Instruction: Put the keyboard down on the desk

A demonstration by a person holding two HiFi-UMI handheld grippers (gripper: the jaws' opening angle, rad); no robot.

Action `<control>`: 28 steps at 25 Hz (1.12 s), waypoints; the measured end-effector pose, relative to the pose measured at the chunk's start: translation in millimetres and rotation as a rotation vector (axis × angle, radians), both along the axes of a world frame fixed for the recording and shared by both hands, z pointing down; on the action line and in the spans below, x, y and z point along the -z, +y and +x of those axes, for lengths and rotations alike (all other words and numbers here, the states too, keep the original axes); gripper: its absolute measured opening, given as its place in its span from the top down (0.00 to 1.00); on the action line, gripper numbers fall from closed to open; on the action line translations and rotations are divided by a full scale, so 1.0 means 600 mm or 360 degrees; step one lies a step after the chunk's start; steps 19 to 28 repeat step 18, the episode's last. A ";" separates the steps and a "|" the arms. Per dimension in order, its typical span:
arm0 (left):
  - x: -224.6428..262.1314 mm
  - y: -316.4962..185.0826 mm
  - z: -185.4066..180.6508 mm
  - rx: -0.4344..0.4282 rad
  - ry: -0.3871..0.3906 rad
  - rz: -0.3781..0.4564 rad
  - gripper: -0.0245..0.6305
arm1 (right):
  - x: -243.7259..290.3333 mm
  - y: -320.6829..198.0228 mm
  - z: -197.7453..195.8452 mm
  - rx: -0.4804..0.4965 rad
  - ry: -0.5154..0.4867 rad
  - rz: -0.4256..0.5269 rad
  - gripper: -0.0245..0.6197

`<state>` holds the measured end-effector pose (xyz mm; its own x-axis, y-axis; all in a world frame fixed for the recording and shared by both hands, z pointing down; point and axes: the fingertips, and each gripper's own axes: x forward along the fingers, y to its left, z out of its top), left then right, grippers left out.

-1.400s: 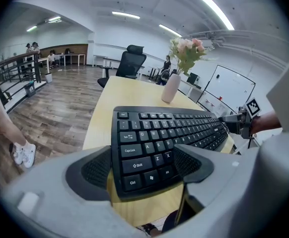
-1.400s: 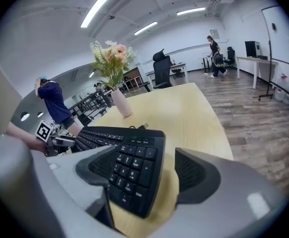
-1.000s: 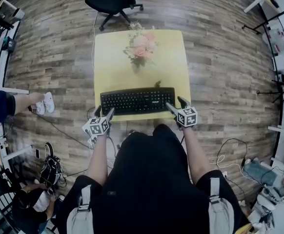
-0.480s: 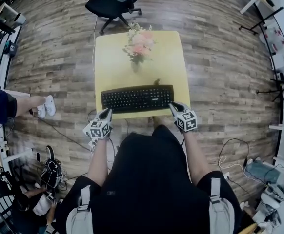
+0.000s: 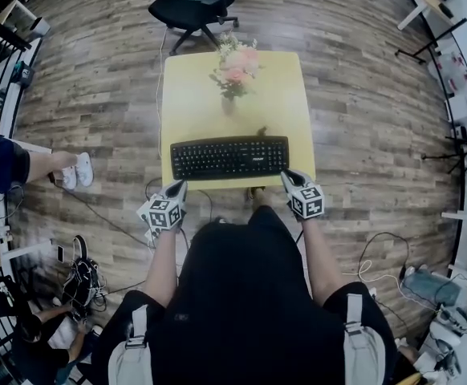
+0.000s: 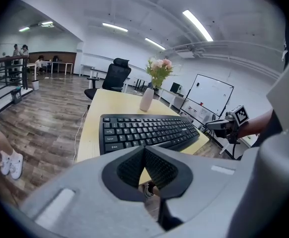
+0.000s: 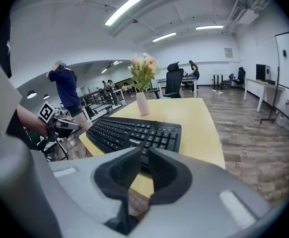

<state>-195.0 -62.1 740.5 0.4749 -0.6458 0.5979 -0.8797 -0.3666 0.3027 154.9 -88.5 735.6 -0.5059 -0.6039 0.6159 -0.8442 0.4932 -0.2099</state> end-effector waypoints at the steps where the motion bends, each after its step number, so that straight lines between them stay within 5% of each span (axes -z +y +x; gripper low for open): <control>1: 0.002 0.006 -0.002 0.0000 0.0000 0.0002 0.95 | 0.003 0.004 -0.002 -0.0001 -0.0002 0.0005 0.89; 28: -0.012 0.049 -0.034 -0.0020 -0.0025 -0.0074 0.95 | -0.023 0.043 -0.003 -0.0040 0.0013 -0.0054 0.89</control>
